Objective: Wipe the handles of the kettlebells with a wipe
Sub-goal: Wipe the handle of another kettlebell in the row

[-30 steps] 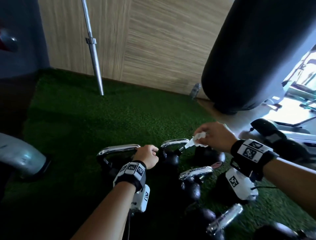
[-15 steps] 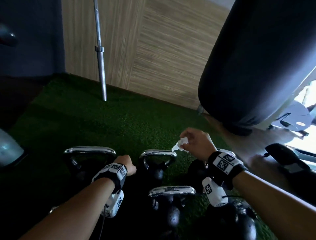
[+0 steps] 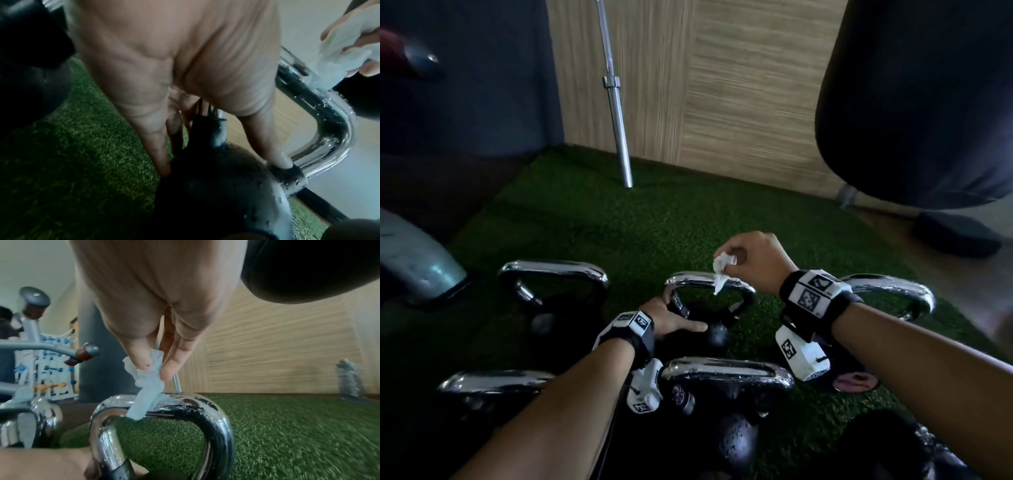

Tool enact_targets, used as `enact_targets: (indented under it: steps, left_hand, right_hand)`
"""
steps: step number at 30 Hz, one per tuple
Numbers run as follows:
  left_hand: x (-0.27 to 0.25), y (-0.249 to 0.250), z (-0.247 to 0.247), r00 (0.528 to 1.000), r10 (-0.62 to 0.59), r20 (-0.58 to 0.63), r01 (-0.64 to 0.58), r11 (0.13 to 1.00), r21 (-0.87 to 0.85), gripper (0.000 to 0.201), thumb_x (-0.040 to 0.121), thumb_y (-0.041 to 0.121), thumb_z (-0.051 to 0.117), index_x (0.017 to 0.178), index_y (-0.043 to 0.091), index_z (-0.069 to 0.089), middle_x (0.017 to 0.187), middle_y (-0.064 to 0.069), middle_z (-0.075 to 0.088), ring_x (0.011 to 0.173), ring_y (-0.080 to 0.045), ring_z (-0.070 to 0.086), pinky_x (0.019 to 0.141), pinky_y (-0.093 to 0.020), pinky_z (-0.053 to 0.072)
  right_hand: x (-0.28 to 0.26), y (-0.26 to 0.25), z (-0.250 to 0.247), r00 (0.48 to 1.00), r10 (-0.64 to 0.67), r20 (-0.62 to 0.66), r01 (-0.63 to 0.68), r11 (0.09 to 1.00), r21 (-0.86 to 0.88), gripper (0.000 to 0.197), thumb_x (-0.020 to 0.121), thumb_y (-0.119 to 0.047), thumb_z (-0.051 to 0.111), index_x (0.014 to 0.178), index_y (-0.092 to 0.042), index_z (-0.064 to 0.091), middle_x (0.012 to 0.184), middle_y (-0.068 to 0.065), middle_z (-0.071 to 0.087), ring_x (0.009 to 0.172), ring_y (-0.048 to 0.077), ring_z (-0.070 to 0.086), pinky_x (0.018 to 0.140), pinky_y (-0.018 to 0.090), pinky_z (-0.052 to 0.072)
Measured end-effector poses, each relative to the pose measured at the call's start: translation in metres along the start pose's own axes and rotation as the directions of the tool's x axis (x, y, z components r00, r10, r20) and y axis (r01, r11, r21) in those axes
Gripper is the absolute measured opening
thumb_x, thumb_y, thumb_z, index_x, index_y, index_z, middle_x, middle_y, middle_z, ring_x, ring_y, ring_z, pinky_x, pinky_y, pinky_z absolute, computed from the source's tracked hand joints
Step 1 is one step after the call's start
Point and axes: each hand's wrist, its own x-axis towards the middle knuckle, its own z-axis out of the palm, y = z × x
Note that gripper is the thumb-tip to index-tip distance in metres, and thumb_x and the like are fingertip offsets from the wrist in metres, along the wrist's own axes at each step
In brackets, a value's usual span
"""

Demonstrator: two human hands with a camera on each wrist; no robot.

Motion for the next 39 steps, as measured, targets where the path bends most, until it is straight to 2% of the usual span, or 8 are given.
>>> enact_targets:
  steps: [8,12,16,20,27,31,34,39]
  left_hand:
    - [0.007,-0.01,0.014,0.99,0.02,-0.14,-0.024,0.999,-0.025,0.114,0.038,0.079,0.087,0.135,0.028,0.054,0.126,0.004,0.067,0.116,-0.019,0.063,0.095,-0.028,0.051]
    - [0.005,-0.012,0.016,0.989,0.008,-0.147,-0.014,0.999,-0.043,0.084,0.047,0.072,0.09,0.115,0.026,0.067,0.112,0.008,0.071,0.102,-0.015,0.066,0.085,-0.024,0.05]
    - [0.003,-0.014,0.019,0.988,0.003,-0.156,-0.015,0.997,-0.074,0.072,0.051,0.069,0.09,0.101,0.027,0.062,0.102,0.01,0.067,0.096,-0.014,0.063,0.083,-0.023,0.048]
    - [0.006,-0.017,0.02,0.986,-0.002,-0.167,-0.013,0.996,-0.088,0.094,0.039,0.08,0.087,0.113,0.026,0.067,0.112,0.007,0.072,0.105,-0.017,0.067,0.09,-0.027,0.053]
    - [-0.001,-0.014,0.022,0.984,0.01,-0.177,-0.026,0.996,-0.09,0.094,0.059,0.068,0.087,0.131,0.016,0.055,0.124,0.002,0.061,0.121,-0.025,0.059,0.095,-0.029,0.048]
    - [0.0,-0.017,0.021,0.986,-0.001,-0.165,-0.018,0.994,-0.112,0.115,0.043,0.081,0.084,0.134,0.016,0.055,0.129,-0.002,0.064,0.117,-0.024,0.062,0.099,-0.035,0.052]
    - [0.0,-0.017,0.022,0.987,-0.005,-0.161,-0.014,0.994,-0.113,0.117,0.051,0.077,0.085,0.141,0.012,0.049,0.139,-0.003,0.058,0.126,-0.026,0.057,0.102,-0.035,0.049]
    - [0.002,-0.019,0.023,0.986,0.012,-0.168,-0.031,0.993,-0.11,0.114,0.053,0.077,0.084,0.142,0.015,0.05,0.141,-0.003,0.056,0.129,-0.026,0.055,0.104,-0.037,0.048]
  right_hand:
    - [0.016,-0.001,0.016,0.99,-0.08,0.119,0.096,0.986,-0.137,0.024,0.089,-0.014,0.069,0.109,-0.018,0.081,0.107,0.003,0.078,0.098,0.016,0.07,0.078,0.014,0.04]
    - [0.017,0.01,0.01,0.982,0.01,0.19,0.036,0.971,-0.237,0.025,0.086,-0.007,0.069,0.105,-0.017,0.081,0.106,0.005,0.078,0.1,0.023,0.074,0.087,0.029,0.059]
    - [0.011,0.019,0.001,0.983,0.048,0.176,0.001,0.964,-0.266,0.026,0.084,-0.005,0.075,0.109,-0.012,0.078,0.11,0.008,0.077,0.103,0.024,0.073,0.091,0.033,0.06]
    - [0.006,0.018,0.008,0.996,0.031,0.088,-0.018,0.989,-0.148,0.016,0.087,-0.012,0.077,0.102,-0.017,0.076,0.102,0.003,0.075,0.094,0.019,0.071,0.081,0.023,0.052]
    - [-0.01,0.045,0.006,0.973,0.232,0.007,-0.229,0.965,-0.128,0.012,0.087,-0.001,0.07,0.09,-0.012,0.074,0.094,0.008,0.07,0.082,0.022,0.066,0.073,0.029,0.055]
    - [-0.008,0.047,0.014,0.968,0.25,-0.039,-0.252,0.963,-0.096,0.014,0.087,0.001,0.069,0.084,-0.011,0.076,0.089,0.006,0.069,0.077,0.02,0.066,0.064,0.025,0.05]
    - [-0.013,0.062,0.019,0.933,0.359,0.001,-0.358,0.931,-0.072,0.012,0.088,-0.002,0.069,0.081,-0.005,0.078,0.077,0.006,0.068,0.065,0.016,0.061,0.051,0.021,0.047]
    - [-0.012,0.082,0.02,0.881,0.467,0.082,-0.473,0.873,0.117,0.012,0.082,-0.006,0.08,0.072,-0.013,0.08,0.07,0.006,0.075,0.066,0.018,0.071,0.062,0.027,0.061]
